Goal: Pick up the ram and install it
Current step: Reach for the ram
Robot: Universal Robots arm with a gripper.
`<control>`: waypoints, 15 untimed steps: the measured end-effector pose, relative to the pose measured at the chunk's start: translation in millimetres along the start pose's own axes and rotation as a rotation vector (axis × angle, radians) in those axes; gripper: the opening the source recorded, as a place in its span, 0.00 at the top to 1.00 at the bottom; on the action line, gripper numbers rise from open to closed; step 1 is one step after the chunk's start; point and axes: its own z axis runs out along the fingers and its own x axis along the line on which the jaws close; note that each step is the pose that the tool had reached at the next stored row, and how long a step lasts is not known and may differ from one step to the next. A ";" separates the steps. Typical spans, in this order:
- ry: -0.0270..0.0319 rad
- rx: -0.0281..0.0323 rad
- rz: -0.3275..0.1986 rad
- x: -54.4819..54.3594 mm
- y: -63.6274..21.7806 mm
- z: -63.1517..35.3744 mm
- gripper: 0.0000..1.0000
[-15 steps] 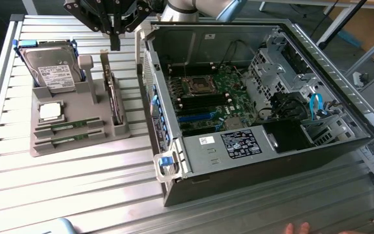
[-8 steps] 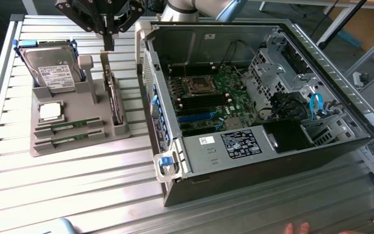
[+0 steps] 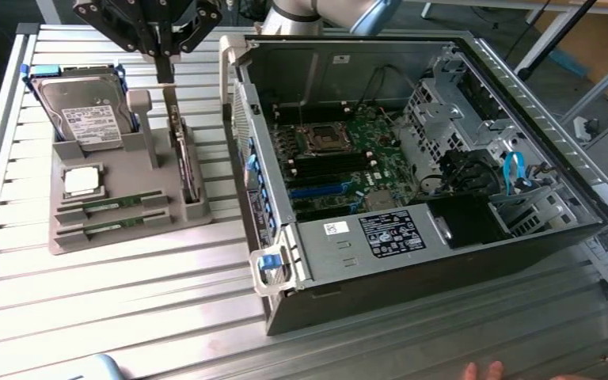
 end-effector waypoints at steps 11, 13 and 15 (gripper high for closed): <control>0.0000 0.0000 0.000 18.9 -1.4 -0.5 0.89; 0.0000 0.0000 0.000 22.2 -1.7 -0.6 0.89; 0.0000 0.0000 0.000 25.5 -1.9 -0.7 0.89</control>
